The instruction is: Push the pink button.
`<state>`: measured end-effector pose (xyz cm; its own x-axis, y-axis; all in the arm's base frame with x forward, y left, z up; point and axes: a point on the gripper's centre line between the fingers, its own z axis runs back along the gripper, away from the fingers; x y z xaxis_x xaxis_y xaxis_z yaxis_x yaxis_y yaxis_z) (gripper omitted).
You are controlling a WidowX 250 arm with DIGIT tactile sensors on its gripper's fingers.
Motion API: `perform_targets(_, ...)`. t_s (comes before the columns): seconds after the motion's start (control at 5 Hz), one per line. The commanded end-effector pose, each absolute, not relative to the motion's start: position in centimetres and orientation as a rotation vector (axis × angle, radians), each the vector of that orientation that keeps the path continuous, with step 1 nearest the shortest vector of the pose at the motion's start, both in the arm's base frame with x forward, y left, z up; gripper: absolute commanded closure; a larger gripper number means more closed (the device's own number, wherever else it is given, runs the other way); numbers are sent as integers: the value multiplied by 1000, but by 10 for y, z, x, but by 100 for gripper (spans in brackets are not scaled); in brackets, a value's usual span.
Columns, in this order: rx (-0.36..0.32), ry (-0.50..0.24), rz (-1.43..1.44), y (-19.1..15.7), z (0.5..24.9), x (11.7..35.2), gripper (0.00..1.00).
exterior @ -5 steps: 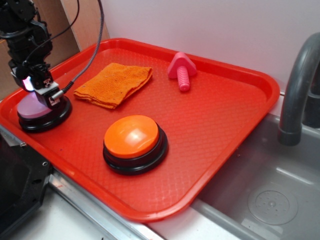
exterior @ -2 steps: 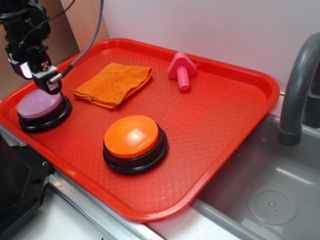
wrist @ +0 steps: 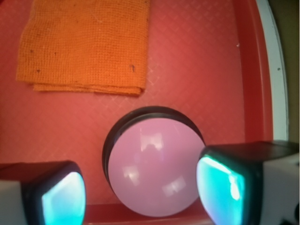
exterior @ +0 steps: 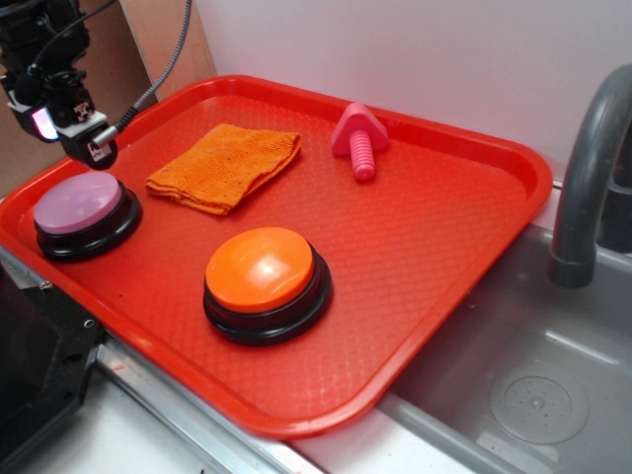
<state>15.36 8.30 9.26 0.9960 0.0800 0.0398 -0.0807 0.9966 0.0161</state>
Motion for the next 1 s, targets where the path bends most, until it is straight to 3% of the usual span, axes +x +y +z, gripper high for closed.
perform_targets(0.0, 26, -106, 85, 88, 118, 163, 0)
perform_targets(0.8, 52, -139, 124, 83, 157, 159, 0)
